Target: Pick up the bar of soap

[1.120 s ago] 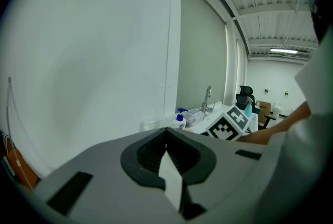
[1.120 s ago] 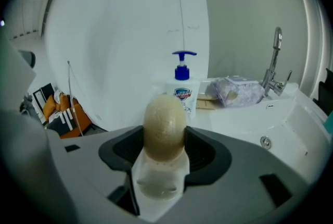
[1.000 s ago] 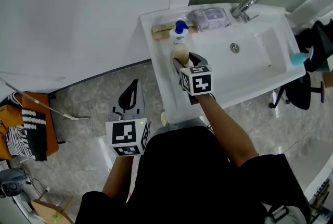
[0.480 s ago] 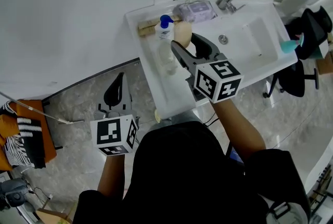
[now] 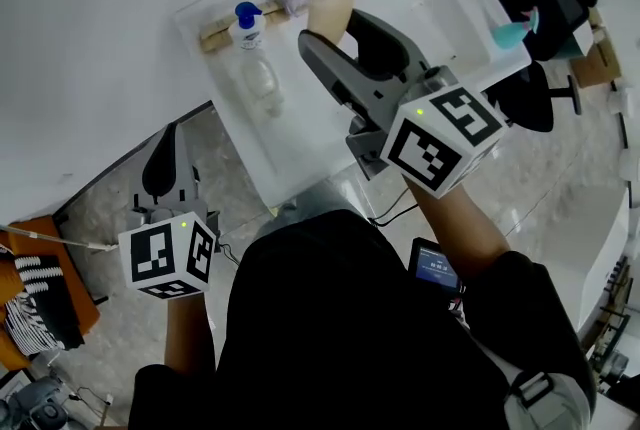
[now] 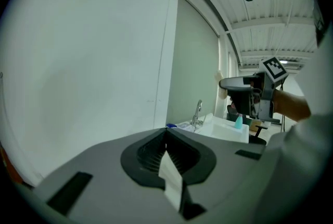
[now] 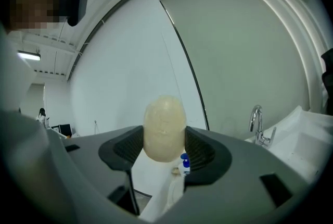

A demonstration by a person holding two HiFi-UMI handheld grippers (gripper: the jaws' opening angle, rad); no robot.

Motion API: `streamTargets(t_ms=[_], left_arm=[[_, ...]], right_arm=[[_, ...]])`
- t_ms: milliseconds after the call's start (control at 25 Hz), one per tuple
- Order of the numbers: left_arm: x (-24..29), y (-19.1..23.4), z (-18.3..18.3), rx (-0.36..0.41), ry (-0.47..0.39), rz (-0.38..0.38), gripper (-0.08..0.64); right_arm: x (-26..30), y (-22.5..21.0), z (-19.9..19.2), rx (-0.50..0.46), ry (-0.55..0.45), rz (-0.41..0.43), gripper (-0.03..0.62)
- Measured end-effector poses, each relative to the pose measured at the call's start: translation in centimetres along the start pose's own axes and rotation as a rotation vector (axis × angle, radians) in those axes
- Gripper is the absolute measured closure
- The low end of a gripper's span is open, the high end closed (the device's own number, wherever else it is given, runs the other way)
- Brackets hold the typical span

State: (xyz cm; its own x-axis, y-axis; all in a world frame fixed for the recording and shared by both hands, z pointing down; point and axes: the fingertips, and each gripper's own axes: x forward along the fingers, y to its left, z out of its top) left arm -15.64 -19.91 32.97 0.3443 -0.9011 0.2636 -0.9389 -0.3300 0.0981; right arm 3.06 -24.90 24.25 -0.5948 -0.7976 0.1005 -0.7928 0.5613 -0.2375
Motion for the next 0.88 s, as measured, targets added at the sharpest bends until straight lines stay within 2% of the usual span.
streamTargets(t_ms=[160,320,600,880], left_arm=[[-0.3,-0.9,1.0,0.002,-0.021,-0.025,0.551],[-0.6,-1.2,1.3,0.003,-0.031,-0.034,0.551],[-2.3,-2.0,1.7,-0.001,-0.035,-0.013,0.551],[-4.7,-3.9,1.1,0.01,-0.027,0.019,0.551]], right_arm=[[-1.4,0.4,0.2,-0.048,0.007,-0.019,0.331],[-1.7,0.6,0.2,-0.052,0.006,-0.026,0.33],[-2.7,1.4,1.3,-0.076,-0.017,0.002,0.33],[-5.4,1.6,0.5,-0.101,-0.023,0.018,0.33]])
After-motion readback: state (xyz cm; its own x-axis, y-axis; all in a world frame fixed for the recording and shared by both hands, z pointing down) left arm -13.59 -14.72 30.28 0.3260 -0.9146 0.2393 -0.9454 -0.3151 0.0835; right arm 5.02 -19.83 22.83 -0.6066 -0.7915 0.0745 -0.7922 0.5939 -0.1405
